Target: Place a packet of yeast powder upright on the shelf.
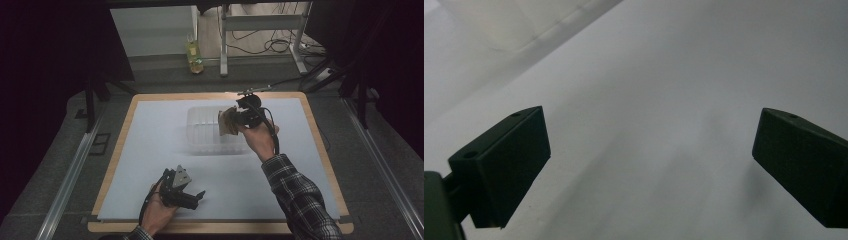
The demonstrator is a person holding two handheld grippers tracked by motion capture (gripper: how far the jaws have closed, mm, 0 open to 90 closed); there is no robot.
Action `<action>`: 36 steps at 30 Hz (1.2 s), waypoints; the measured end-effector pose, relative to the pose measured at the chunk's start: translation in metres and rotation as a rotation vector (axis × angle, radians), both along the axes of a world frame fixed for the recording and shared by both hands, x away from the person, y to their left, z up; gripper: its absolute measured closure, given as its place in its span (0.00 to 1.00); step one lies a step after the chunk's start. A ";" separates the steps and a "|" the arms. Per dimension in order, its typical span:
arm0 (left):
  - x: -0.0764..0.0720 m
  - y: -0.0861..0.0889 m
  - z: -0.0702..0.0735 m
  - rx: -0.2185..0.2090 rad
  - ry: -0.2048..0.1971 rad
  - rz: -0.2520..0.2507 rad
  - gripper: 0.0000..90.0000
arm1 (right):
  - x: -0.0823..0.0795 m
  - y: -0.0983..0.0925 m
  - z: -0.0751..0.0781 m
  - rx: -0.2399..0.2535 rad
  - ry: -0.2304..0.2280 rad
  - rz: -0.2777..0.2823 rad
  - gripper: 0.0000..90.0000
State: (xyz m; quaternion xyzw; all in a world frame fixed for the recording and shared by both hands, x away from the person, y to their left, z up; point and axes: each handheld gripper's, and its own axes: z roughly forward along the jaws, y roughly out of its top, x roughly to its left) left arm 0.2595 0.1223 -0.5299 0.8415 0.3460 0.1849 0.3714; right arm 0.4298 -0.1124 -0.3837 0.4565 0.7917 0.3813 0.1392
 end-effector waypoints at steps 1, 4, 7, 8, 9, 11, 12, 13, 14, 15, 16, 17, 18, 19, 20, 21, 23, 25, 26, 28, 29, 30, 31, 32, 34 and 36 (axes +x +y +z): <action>0.000 0.000 0.000 0.000 -0.001 0.001 0.02 | 0.000 0.000 0.000 0.000 0.000 0.000 0.90; 0.000 0.001 0.001 -0.009 -0.008 0.005 0.02 | 0.003 0.001 0.000 0.006 0.008 0.000 0.90; 0.000 0.001 0.001 -0.014 -0.012 0.007 0.02 | 0.008 0.001 0.000 0.013 0.009 0.000 0.89; 0.000 0.001 0.001 -0.016 -0.012 0.007 0.02 | 0.009 0.001 0.000 0.016 0.010 -0.002 0.89; -0.001 0.001 0.001 -0.015 -0.012 0.007 0.02 | 0.011 0.001 0.001 0.020 0.009 -0.004 0.89; -0.001 0.001 0.001 -0.015 -0.012 0.006 0.02 | 0.014 0.001 0.002 0.028 0.008 -0.005 0.89; 0.000 0.001 0.001 -0.016 -0.012 0.006 0.02 | 0.016 0.002 0.002 0.030 0.007 -0.007 0.89; 0.000 0.001 0.001 -0.015 -0.011 0.005 0.02 | 0.018 0.002 0.003 0.034 0.008 -0.008 0.89; 0.000 0.001 0.001 -0.015 -0.011 0.005 0.02 | 0.019 0.002 0.003 0.037 0.008 -0.009 0.89; 0.000 0.001 0.001 -0.015 -0.010 0.005 0.02 | 0.021 0.002 0.004 0.036 0.005 -0.010 0.89; 0.000 0.001 0.001 -0.015 -0.010 0.005 0.02 | 0.023 0.002 0.004 0.036 0.001 -0.011 0.89; 0.000 0.002 0.001 -0.015 -0.010 0.005 0.02 | 0.025 0.003 0.005 0.037 -0.001 -0.012 0.89; 0.000 0.002 0.001 -0.017 -0.010 0.005 0.02 | 0.027 0.004 0.005 0.036 -0.005 -0.011 0.89; 0.000 0.002 0.001 -0.018 -0.009 0.005 0.02 | 0.028 0.005 0.005 0.035 -0.007 -0.011 0.88; 0.000 0.002 0.001 -0.016 -0.009 0.004 0.02 | 0.030 0.007 0.005 0.035 -0.014 -0.010 0.88; 0.000 0.002 0.001 -0.015 -0.008 0.004 0.02 | 0.032 0.008 0.005 0.035 -0.015 -0.012 0.88; 0.000 0.002 0.001 -0.017 -0.009 0.004 0.02 | 0.035 0.012 0.005 0.029 -0.028 -0.014 0.88; 0.000 0.002 0.001 -0.019 -0.008 0.004 0.02 | 0.038 0.015 0.004 0.031 -0.031 -0.017 0.88; 0.000 0.002 0.001 -0.019 -0.008 0.004 0.02 | 0.040 0.016 0.004 0.032 -0.026 -0.018 0.88; 0.000 0.002 0.001 -0.019 -0.008 0.004 0.02 | 0.044 0.017 0.003 0.039 -0.028 -0.022 0.88; 0.000 0.002 0.001 -0.021 -0.008 0.003 0.02 | 0.046 0.018 0.002 0.041 -0.026 -0.026 0.88; 0.000 0.002 0.001 -0.021 -0.008 0.003 0.02 | 0.047 0.019 0.001 0.043 -0.024 -0.029 0.88; 0.000 0.002 0.001 -0.020 -0.008 0.002 0.02 | 0.049 0.019 0.001 0.044 -0.021 -0.030 0.88; 0.000 0.002 0.001 -0.020 -0.008 0.002 0.02 | 0.050 0.020 0.000 0.048 -0.021 -0.035 0.89; 0.000 0.002 0.001 -0.021 -0.006 0.001 0.02 | 0.053 0.020 -0.002 0.048 -0.013 -0.040 0.89; 0.000 0.002 0.001 -0.019 -0.004 0.001 0.02 | 0.056 0.021 -0.005 0.044 -0.006 -0.049 0.89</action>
